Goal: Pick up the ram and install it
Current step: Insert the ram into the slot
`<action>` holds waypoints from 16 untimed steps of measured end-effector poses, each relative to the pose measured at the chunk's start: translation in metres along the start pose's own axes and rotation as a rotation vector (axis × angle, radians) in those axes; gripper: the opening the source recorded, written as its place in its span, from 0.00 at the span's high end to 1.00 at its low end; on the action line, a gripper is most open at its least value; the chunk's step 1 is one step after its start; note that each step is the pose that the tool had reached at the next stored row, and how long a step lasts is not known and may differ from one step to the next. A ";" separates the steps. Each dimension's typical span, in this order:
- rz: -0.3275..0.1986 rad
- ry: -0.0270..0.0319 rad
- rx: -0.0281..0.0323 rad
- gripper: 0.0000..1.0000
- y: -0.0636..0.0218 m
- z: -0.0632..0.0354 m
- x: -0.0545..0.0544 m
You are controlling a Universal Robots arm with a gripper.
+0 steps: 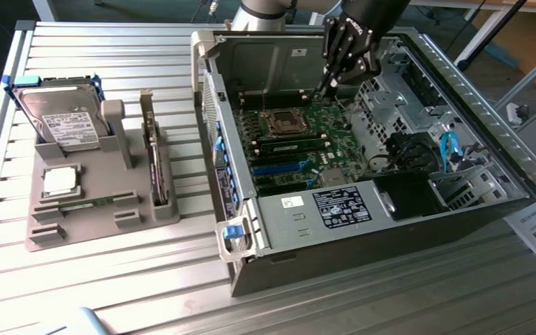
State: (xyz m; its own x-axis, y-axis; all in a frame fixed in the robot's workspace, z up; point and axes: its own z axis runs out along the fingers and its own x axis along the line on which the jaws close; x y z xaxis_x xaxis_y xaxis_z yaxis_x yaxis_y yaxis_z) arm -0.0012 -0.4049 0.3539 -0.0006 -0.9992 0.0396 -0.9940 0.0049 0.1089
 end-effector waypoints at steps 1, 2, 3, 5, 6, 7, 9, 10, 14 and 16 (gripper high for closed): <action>-0.003 0.0004 0.0033 0.80 0.0003 0.0000 0.000; -0.005 0.0005 0.0070 0.80 0.0006 0.0001 0.000; -0.006 0.0007 0.0097 0.80 0.0010 0.0001 0.000; -0.010 0.0012 0.0185 0.80 0.0024 0.0002 0.000; -0.013 0.0015 0.0234 0.80 0.0030 0.0003 0.000; -0.016 0.0018 0.0274 0.80 0.0036 0.0004 0.000; -0.020 0.0023 0.0320 0.80 0.0042 0.0004 0.000; -0.023 0.0026 0.0355 0.80 0.0047 0.0005 0.000; -0.031 0.0033 0.0449 0.80 0.0063 0.0007 0.000; -0.035 0.0038 0.0485 0.80 0.0070 0.0007 0.000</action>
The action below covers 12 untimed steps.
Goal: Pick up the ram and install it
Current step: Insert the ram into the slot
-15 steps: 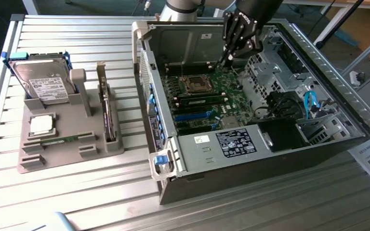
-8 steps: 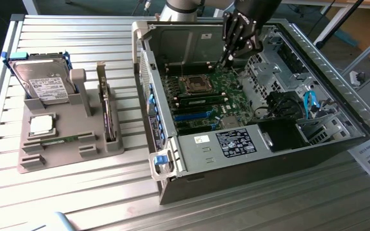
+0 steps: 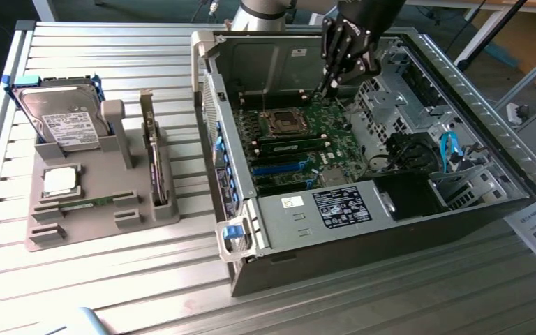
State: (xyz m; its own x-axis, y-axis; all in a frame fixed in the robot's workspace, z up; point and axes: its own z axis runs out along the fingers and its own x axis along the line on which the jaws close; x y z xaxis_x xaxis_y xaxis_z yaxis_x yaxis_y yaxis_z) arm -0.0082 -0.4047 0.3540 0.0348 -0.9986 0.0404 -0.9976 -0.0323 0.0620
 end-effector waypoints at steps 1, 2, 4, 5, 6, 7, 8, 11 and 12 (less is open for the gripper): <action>-0.002 0.0002 0.0018 0.80 0.0003 0.0000 0.000; -0.005 0.0005 0.0046 0.80 0.0010 0.0001 0.000; -0.012 0.0011 0.0111 0.80 0.0022 0.0001 0.000; -0.014 0.0014 0.0138 0.80 0.0028 0.0002 0.000; -0.016 0.0015 0.0160 0.80 0.0032 0.0002 0.000; -0.018 0.0019 0.0191 0.80 0.0038 0.0002 0.000; -0.020 0.0020 0.0199 0.80 0.0040 0.0002 0.000; -0.020 0.0019 0.0200 0.80 0.0040 0.0002 0.000; -0.020 0.0019 0.0200 0.80 0.0040 0.0002 0.000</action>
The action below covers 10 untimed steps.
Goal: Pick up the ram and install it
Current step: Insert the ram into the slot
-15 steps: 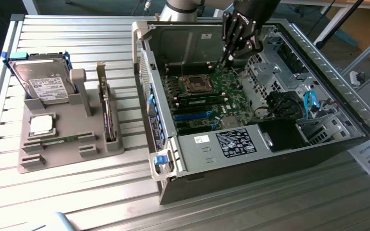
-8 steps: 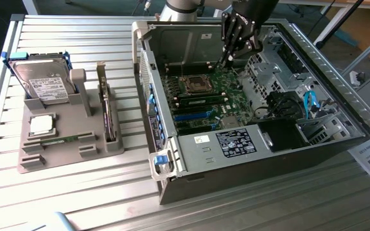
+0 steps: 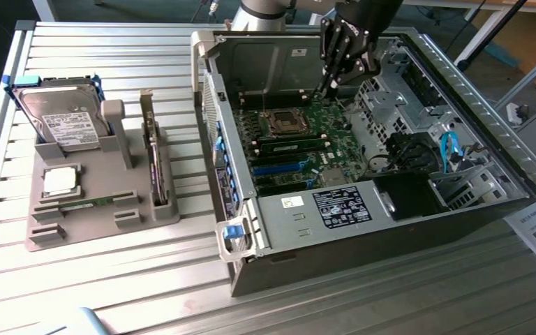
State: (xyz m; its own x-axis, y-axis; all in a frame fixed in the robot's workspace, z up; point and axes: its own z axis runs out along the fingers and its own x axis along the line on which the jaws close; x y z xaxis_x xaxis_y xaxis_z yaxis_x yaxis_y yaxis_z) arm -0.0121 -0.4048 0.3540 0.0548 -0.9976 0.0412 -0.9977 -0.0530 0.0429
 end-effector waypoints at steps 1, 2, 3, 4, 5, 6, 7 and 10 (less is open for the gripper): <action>0.000 -0.0003 0.0002 0.80 0.0000 0.0000 0.000; 0.000 0.0001 0.0000 0.80 0.0001 -0.0009 0.000; 0.000 0.0000 0.0000 0.80 0.0001 -0.0021 0.000; 0.000 -0.0001 0.0001 0.80 0.0001 -0.0032 0.000; 0.000 -0.0002 0.0001 0.80 0.0002 -0.0037 0.000; 0.003 -0.0005 0.0001 0.80 0.0002 -0.0036 0.000; 0.005 -0.0006 0.0000 0.80 0.0002 -0.0036 0.000; 0.008 -0.0006 -0.0002 0.80 0.0002 -0.0037 0.000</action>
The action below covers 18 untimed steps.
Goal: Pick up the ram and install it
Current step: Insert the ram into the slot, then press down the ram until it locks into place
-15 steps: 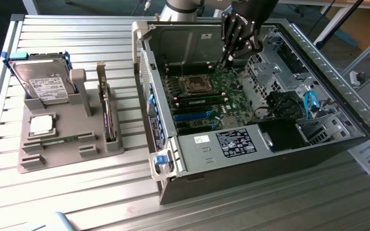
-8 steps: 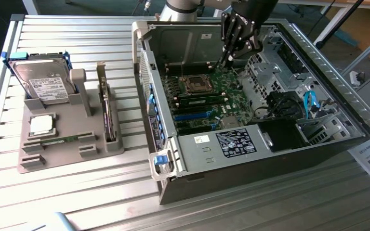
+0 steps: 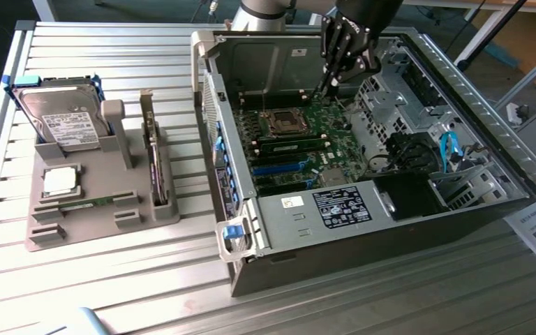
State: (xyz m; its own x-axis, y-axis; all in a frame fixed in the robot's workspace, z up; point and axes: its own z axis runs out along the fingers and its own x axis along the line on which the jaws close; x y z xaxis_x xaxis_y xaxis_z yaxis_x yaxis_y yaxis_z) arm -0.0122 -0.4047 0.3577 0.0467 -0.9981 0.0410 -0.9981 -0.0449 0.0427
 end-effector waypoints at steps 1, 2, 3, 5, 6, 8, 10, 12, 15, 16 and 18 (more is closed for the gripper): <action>0.004 -0.0001 -0.0002 0.80 0.0000 0.0000 0.000; 0.008 -0.0003 -0.0003 0.80 0.0000 0.0000 0.000; 0.010 -0.0004 -0.0004 0.80 0.0000 0.0000 0.000; 0.010 -0.0005 -0.0004 0.80 0.0000 0.0000 0.000; 0.010 -0.0005 -0.0005 0.80 0.0000 0.0000 0.000; 0.010 -0.0005 -0.0004 0.80 0.0000 0.0000 0.000; 0.010 -0.0004 -0.0004 0.80 0.0000 0.0000 0.000; 0.010 -0.0005 -0.0005 0.80 0.0000 0.0000 0.000; 0.010 -0.0005 -0.0004 0.80 0.0000 0.0000 0.000; 0.010 -0.0005 -0.0004 0.80 0.0000 0.0000 0.000; 0.010 -0.0005 -0.0004 0.90 0.0000 0.0000 0.000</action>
State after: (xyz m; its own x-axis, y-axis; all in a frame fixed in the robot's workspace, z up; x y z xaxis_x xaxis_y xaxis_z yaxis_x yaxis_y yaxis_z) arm -0.0122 -0.4047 0.3576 0.0366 -0.9985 0.0409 -0.9985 -0.0348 0.0427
